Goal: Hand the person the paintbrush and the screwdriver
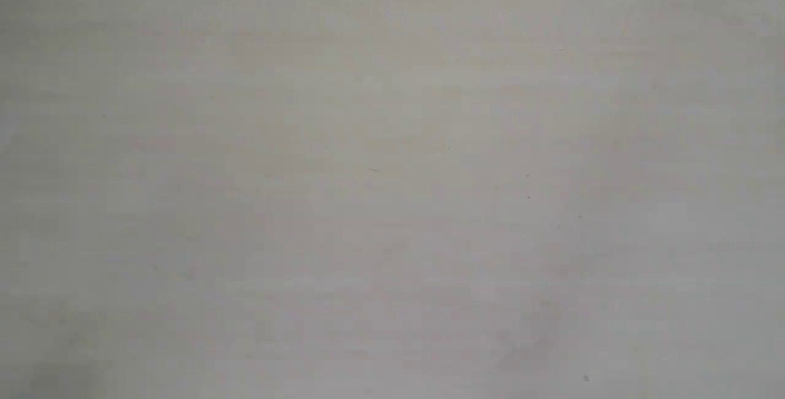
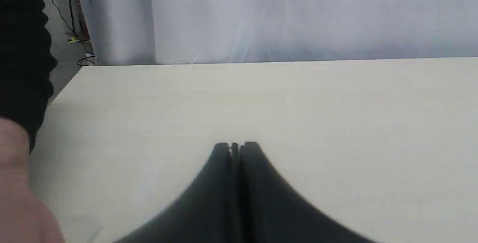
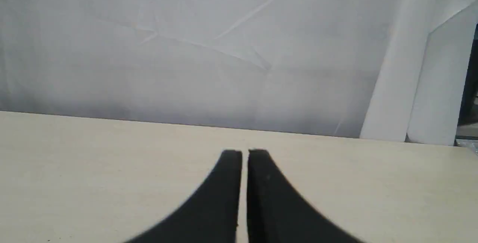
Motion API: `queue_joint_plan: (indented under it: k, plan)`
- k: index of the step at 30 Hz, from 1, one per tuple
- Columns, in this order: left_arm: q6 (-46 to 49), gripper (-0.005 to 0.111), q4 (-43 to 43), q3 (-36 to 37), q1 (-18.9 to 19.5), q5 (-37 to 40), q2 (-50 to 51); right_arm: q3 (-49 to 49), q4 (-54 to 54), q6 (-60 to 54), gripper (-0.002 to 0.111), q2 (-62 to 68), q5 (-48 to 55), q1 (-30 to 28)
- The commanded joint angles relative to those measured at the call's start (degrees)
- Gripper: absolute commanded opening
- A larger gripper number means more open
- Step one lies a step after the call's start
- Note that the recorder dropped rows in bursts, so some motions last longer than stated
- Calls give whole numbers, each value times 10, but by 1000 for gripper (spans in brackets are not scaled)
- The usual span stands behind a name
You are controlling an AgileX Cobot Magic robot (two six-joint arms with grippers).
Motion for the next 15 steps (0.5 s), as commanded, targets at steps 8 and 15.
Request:
queue_joint_plan:
  k: [8,15]
  plan:
    - [-1,0,-1,1,-3,-4,-1,2,3,1,4,-11,29,1]
    - [-1,0,-1,1,-3,-4,-1,2,3,-3,4,-11,29,1]
